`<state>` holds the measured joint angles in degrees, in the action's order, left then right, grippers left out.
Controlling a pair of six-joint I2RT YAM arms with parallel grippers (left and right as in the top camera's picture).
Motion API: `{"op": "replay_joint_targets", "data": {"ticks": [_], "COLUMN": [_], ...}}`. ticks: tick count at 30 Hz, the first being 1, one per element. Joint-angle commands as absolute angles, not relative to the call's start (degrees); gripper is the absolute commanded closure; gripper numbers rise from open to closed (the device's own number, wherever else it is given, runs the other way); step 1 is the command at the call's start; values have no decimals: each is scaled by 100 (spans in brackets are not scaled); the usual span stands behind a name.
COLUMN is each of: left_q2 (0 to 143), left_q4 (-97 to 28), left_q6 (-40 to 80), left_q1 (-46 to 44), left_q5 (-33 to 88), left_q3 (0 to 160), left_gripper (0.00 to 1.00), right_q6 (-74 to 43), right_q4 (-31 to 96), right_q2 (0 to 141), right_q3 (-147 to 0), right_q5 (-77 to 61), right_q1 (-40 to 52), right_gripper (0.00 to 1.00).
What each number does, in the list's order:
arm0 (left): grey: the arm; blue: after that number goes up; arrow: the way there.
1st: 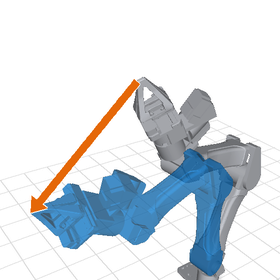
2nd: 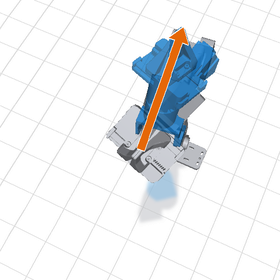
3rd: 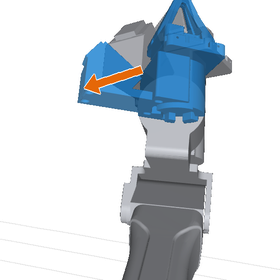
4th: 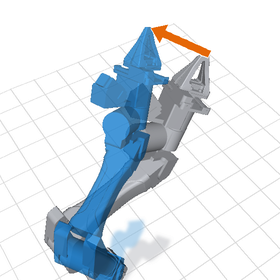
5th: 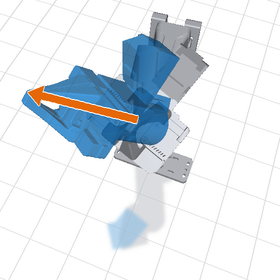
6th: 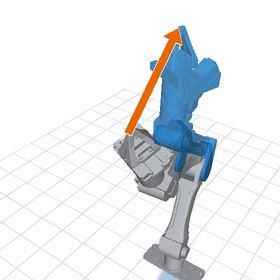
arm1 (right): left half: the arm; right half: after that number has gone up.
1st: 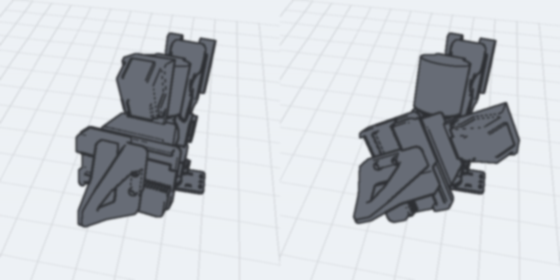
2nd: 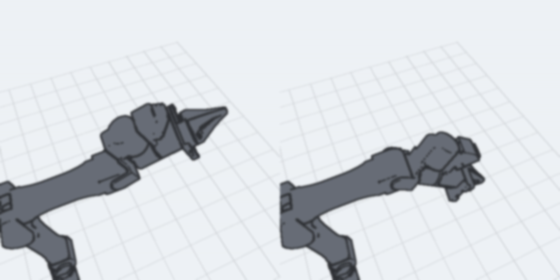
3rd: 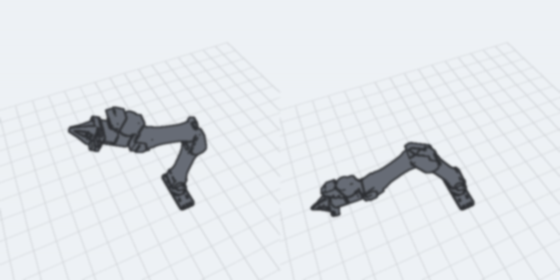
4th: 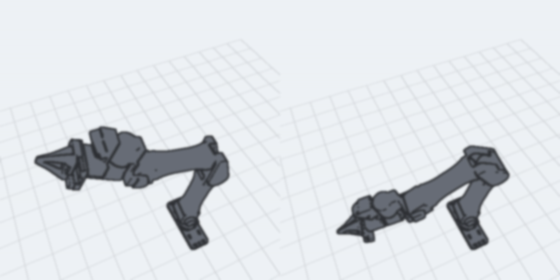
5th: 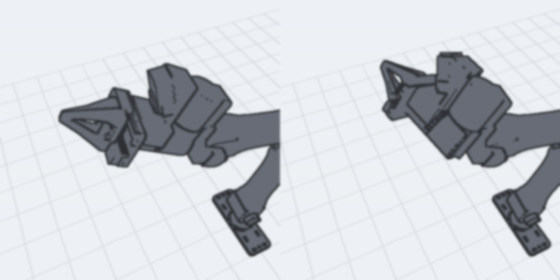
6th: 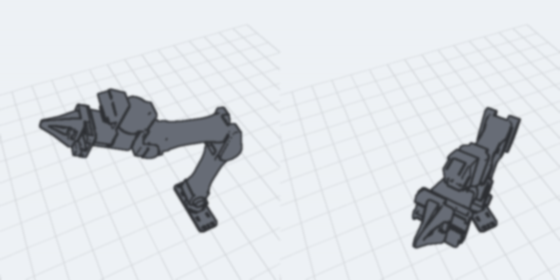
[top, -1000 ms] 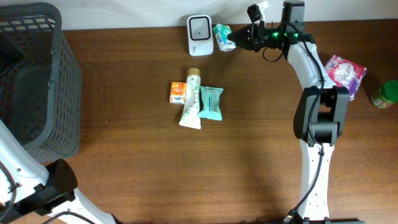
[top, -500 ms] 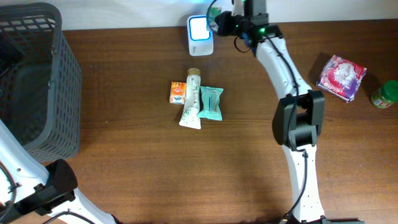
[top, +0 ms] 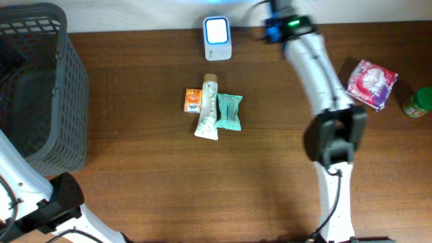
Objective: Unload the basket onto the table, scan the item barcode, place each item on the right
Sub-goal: 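Carry the box right and place it beside the snack pack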
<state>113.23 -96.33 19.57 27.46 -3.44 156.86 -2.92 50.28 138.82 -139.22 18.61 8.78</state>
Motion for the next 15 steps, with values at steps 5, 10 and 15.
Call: {"op": "replay_joint_targets", "data": {"ticks": [5, 10, 15], "left_q2": [11290, 11290, 11290], "left_q4": [-9636, -9636, -9636], "left_q6": [1992, 1992, 1992], "left_q1": [2755, 2755, 2755], "left_q5": [-375, -375, -375], "left_q3": [15701, 15701, 15701], "left_gripper": [1, 1, 1], "right_q6": [-499, -497, -499], "right_q4": [6576, 5739, 5754], "right_q2": [13552, 13559, 13535], "right_q3": [-13653, -12217, -12103], "right_q5": [1031, -1, 1396], "right_q1": [-1415, -1684, -1686], "right_gripper": [96, 96, 73]}}
